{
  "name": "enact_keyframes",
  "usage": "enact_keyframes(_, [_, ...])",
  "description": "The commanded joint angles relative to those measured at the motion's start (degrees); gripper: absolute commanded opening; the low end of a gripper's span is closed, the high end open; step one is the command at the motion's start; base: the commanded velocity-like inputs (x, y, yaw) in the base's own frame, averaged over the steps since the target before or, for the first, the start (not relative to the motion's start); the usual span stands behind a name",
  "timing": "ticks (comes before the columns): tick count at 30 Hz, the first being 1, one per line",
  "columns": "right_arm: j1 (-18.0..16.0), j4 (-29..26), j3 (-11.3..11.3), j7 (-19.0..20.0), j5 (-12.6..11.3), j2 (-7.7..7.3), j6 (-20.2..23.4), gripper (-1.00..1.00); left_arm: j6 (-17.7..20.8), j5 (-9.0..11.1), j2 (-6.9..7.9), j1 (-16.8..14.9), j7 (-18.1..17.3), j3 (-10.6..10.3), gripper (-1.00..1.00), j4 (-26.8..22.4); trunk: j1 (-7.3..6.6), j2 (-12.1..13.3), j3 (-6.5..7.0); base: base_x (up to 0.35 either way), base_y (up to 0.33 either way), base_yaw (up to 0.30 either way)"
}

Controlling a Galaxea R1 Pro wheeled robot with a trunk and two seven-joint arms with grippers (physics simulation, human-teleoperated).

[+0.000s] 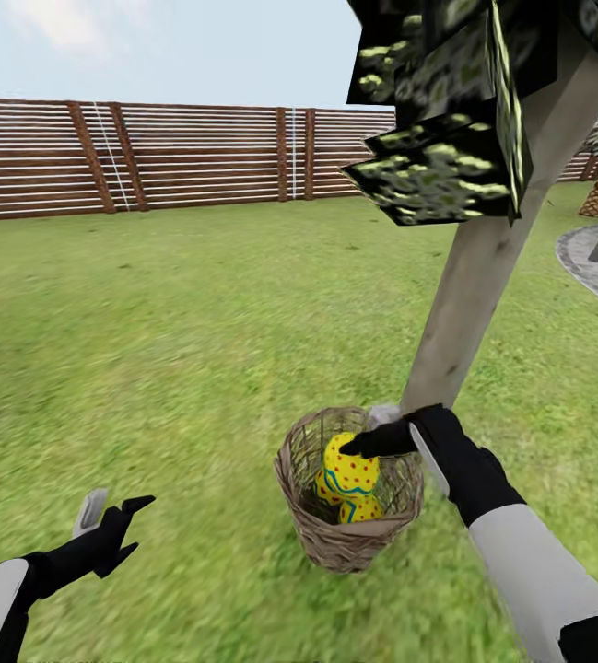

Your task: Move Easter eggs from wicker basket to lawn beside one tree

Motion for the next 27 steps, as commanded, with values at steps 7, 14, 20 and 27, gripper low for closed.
enact_keyframes(7, [0.84,-8.98,-16.11,12.19,0.0,-4.0,-0.07,-1.0,0.24,0.56,-0.03,-0.2,0.56,-0.01,1.0,0.06,-1.55,2.8,1.21,-0.005,0.0,0.0])
enact_keyframes(14, [4.65,-6.01,-28.21,34.12,-0.12,-14.47,-0.04,-1.0,0.45,0.59,0.27,-0.24,0.31,0.0,1.0,-0.04,-3.09,5.61,2.46,0.0,0.0,0.0])
enact_keyframes(20, [6.47,3.49,-34.46,39.65,0.13,-22.97,-0.38,-1.0,0.93,0.66,3.3,-0.24,-6.71,0.26,1.0,0.78,-4.41,8.02,3.54,0.0,0.0,0.0])
enact_keyframes(27, [6.58,19.35,-34.9,28.79,0.28,-26.93,-21.79,-1.0,0.87,0.57,3.38,-0.24,-7.2,0.19,1.0,0.67,-5.73,10.42,4.62,0.0,0.0,0.0])
